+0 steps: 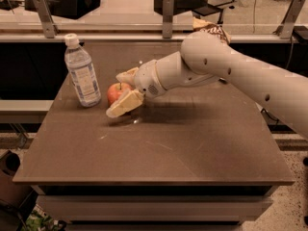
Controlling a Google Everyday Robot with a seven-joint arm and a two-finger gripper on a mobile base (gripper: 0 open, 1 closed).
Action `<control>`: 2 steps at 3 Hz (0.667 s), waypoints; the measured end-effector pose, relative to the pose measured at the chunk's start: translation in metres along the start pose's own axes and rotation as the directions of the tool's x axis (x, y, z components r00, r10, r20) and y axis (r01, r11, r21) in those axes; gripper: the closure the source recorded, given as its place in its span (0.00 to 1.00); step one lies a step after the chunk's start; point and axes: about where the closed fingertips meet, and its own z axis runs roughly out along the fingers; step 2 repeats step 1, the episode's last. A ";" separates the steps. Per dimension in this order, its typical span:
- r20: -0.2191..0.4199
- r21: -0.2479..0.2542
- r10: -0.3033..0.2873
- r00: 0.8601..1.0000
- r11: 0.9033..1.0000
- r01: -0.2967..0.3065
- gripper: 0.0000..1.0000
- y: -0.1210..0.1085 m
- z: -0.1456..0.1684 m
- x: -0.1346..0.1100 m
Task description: Move apple near blue plastic bottle
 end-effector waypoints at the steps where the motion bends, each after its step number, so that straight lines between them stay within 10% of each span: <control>1: 0.000 0.000 0.000 1.000 1.000 0.000 0.00 0.000 0.000 0.000; 2: 0.000 0.000 0.000 1.000 1.000 0.000 0.00 0.000 0.000 0.000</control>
Offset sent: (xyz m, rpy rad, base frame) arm 0.0000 0.0000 0.0000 0.0000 0.0000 0.0000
